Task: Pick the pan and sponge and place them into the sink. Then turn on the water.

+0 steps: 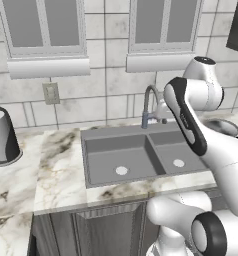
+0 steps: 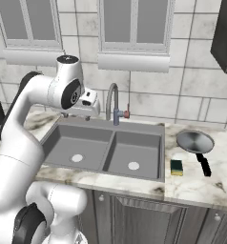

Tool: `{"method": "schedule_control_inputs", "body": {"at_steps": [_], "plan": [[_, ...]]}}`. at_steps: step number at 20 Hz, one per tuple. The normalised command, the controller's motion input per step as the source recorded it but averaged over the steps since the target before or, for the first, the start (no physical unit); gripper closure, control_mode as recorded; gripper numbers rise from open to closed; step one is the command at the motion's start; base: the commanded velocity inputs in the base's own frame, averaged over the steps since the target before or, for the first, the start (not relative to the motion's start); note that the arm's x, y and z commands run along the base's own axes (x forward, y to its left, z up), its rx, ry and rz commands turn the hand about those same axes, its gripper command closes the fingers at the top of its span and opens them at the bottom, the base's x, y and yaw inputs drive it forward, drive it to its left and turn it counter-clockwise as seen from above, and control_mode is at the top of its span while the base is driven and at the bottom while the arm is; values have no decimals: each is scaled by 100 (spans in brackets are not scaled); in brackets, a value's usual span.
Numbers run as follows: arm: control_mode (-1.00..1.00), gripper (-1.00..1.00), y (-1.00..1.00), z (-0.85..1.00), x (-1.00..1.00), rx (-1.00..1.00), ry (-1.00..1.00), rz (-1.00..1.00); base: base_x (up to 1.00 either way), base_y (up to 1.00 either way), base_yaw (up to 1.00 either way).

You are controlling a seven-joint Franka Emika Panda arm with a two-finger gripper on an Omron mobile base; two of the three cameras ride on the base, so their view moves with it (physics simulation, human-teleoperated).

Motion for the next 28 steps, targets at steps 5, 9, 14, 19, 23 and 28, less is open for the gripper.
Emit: {"method": "schedule_control_inputs", "body": {"at_steps": [5,9,14,19,23,28], "plan": [[-100,-100,-31,-7,0,-1,0,0,0,0,0],[-100,-100,-35,-8,0,-2,0,0,0,0,0],[-100,-100,-36,-10,0,-1,0,0,0,0,0],[-100,-100,-36,-6,0,0,0,0,0,0,0],[-100,-100,-43,-14,0,0,0,0,0,0,0],[-100,-100,-47,-13,0,0,0,0,0,0,0]]}}
